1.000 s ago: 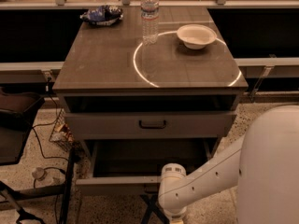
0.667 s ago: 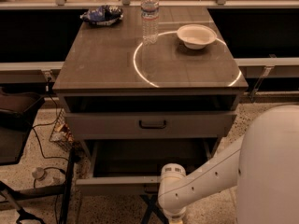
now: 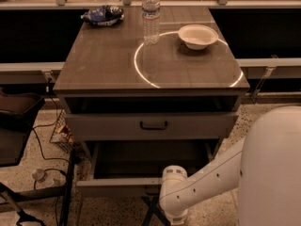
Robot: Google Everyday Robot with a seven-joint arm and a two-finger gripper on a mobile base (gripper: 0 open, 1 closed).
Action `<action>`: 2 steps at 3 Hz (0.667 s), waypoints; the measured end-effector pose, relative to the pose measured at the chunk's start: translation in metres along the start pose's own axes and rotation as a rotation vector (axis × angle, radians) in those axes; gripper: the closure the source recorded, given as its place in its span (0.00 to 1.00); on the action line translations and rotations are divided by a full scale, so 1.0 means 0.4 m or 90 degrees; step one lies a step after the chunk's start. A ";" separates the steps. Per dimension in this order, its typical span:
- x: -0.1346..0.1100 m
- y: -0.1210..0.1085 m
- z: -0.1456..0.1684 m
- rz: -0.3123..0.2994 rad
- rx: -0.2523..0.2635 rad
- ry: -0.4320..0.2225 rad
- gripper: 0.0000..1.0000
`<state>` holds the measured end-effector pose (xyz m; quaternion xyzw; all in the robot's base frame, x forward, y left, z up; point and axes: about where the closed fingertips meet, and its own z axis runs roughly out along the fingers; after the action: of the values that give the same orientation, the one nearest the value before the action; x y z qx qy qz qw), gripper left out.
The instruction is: Close middle drawer
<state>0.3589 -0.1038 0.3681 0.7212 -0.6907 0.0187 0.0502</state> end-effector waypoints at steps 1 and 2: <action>0.003 -0.007 -0.008 -0.001 0.007 0.000 0.96; 0.017 -0.048 -0.048 -0.004 0.038 -0.008 1.00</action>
Offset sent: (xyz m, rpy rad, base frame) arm 0.0446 -0.0080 0.0406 0.0360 -0.1232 0.0219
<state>0.3794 -0.1080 0.3869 0.7244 -0.6880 0.0347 0.0245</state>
